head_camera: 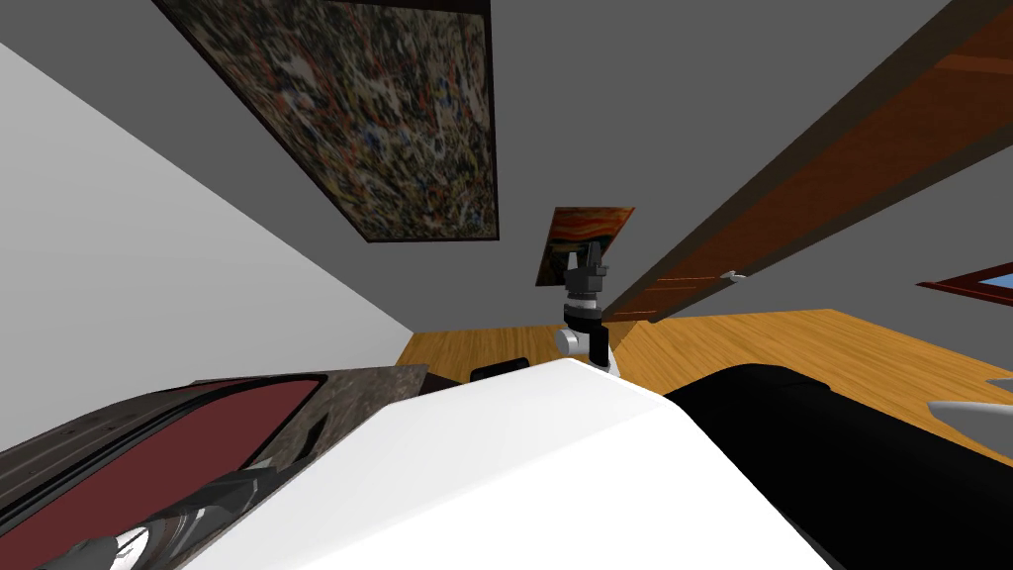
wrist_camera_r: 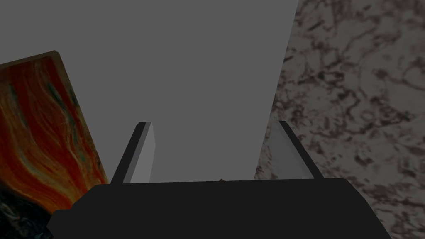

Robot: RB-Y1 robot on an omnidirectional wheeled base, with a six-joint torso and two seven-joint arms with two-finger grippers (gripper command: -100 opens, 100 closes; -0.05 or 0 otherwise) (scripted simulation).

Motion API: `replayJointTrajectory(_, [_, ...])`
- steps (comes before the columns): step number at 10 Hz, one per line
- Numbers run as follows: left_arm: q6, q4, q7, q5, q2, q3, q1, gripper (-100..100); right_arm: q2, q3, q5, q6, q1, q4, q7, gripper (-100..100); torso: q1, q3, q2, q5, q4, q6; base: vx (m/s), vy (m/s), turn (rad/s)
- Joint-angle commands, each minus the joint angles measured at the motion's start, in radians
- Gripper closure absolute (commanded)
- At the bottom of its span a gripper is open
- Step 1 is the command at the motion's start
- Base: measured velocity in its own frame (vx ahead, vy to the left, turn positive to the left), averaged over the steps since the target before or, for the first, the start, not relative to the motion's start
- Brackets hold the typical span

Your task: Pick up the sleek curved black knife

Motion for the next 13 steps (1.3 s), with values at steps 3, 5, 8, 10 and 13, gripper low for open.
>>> replayJointTrajectory(3, [-0.004,0.002,-0.002,-0.001,-0.001,-0.001,-0.001,100,0.000,0.000,0.000,0.000,0.000,0.000,0.000,0,0.000,0.000,0.001,0.000,0.000,0.000,0.002,-0.001,-0.001])
replayJointTrajectory(5, [-0.004,0.002,-0.002,-0.001,-0.001,-0.002,-0.001,100,0.000,0.000,0.000,0.000,0.000,0.000,0.000,0,0.000,0.000,0.001,0.000,0.000,0.000,0.000,0.000,0.000])
replayJointTrajectory(8, [0.023,-0.007,0.006,-0.017,0.013,-0.001,0.029,-100,0.000,0.000,0.000,0.000,0.000,0.000,0.000,0,0.000,0.001,0.001,0.000,0.000,0.000,0.010,0.000,-0.003])
replayJointTrajectory(10, [0.056,-0.018,0.015,-0.038,0.030,-0.001,0.068,-100,0.000,0.000,0.000,0.000,0.000,0.000,0.000,0,0.000,-0.001,-0.002,0.000,-0.001,0.000,0.070,0.000,-0.004])
replayJointTrajectory(13, [0.096,-0.030,0.026,-0.061,0.050,0.000,0.113,-100,0.000,0.000,0.000,0.000,0.000,0.000,0.000,0,0.000,-0.002,-0.003,0.000,-0.001,0.000,0.053,-0.006,-0.005])
